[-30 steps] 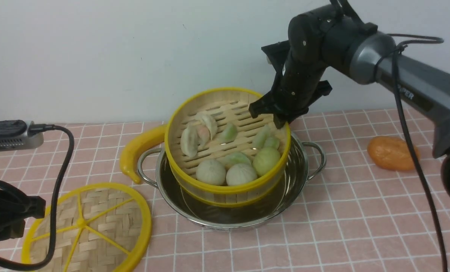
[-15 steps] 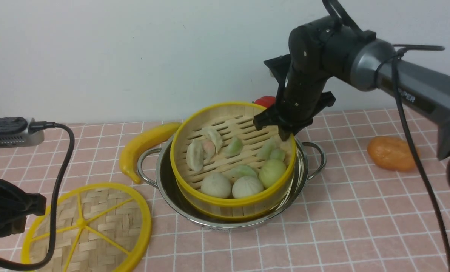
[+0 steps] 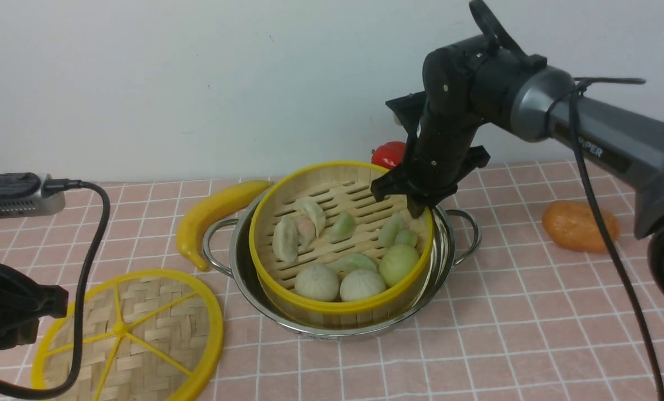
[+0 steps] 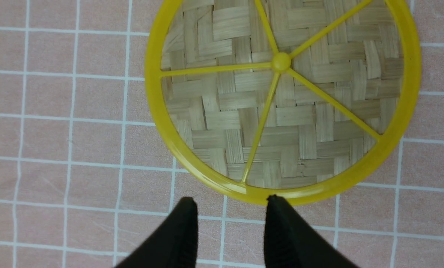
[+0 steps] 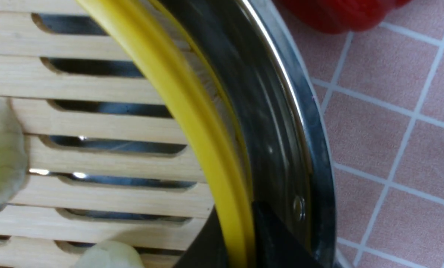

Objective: Place the steamer in the pot on the pink tablecloth, and put the lid on the steamer.
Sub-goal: 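Place the bamboo steamer basket of food into the steel pot with the right gripper, then grasp the bamboo steamer lid lying on the table by its centre knob, then place the yellow bamboo steamer lid onto the steamer in the pot with the left gripper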

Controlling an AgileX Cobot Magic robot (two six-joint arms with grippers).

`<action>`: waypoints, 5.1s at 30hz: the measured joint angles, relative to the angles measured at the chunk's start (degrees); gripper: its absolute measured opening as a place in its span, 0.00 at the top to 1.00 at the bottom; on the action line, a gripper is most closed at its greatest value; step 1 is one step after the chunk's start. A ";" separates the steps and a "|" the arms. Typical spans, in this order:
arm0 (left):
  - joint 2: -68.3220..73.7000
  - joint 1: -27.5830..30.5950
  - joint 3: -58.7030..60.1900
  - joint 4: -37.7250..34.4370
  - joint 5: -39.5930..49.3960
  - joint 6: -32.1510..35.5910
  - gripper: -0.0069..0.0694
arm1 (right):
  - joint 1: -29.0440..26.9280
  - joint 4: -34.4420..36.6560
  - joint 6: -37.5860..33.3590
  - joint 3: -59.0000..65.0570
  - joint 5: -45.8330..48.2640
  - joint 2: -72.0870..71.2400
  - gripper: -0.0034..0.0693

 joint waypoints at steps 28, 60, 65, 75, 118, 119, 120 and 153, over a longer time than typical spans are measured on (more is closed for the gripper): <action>0.55 0.00 0.00 -4.10 -3.64 0.00 0.59 | 0.00 -6.94 0.07 -0.13 -0.86 -5.84 0.35; 32.91 0.00 -0.13 -6.63 -25.90 0.00 0.62 | 0.00 13.34 -7.73 16.71 -1.11 -72.33 0.52; 32.91 0.00 -0.89 -7.19 -24.92 0.11 0.76 | 0.00 12.51 -7.78 23.88 -0.91 -78.13 0.54; 25.94 0.00 -14.08 2.50 -4.63 -0.30 0.76 | 0.00 5.67 -5.59 27.64 -0.81 -81.92 0.55; 49.44 -33.89 -46.15 1.07 -4.35 1.65 0.76 | 0.00 9.00 -1.49 27.84 -0.81 -81.92 0.55; 49.57 -33.89 -46.15 1.07 -4.59 1.58 0.76 | 0.00 9.00 -1.49 27.84 -0.81 -81.92 0.55; 49.78 -33.89 -46.15 1.07 -4.76 1.53 0.76 | 0.00 9.00 -1.49 27.84 -0.81 -81.92 0.55; 52.26 -33.89 -46.64 1.44 -7.68 0.90 0.76 | 0.00 9.00 -0.85 27.84 -0.81 -81.92 0.55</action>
